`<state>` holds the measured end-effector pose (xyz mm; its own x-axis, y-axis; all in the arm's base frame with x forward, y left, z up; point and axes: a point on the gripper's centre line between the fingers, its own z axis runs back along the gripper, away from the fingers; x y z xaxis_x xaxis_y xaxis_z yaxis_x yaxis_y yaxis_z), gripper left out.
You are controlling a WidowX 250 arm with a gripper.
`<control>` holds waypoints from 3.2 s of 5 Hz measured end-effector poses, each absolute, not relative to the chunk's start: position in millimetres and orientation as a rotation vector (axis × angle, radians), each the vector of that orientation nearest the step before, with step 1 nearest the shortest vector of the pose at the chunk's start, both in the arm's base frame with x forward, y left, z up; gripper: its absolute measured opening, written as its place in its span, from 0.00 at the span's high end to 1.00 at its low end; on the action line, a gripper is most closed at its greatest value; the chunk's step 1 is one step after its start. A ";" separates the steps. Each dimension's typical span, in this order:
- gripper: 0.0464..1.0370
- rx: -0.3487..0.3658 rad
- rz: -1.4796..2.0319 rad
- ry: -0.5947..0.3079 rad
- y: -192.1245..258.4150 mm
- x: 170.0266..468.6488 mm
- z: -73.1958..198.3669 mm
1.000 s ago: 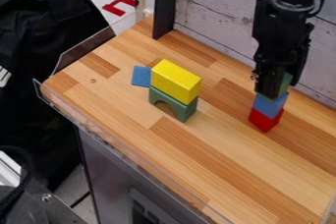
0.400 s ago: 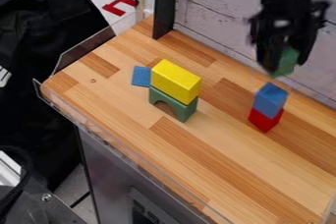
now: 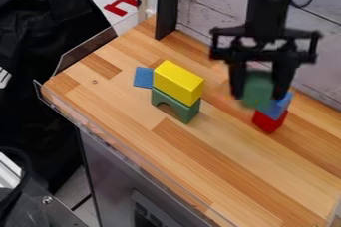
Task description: Took the green cube and put it on the table
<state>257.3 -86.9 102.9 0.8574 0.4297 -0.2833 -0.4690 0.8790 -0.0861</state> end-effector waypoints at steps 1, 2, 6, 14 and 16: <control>0.46 -0.154 0.226 0.291 -78.6 246.5 98.1; 0.46 -0.205 0.087 0.234 -76.7 238.0 83.7; 0.46 -0.049 0.072 0.243 -109.0 255.7 9.5; 0.04 0.015 0.172 -0.027 -73.7 278.8 148.9; 0.04 -0.005 0.204 0.041 -70.0 282.3 135.1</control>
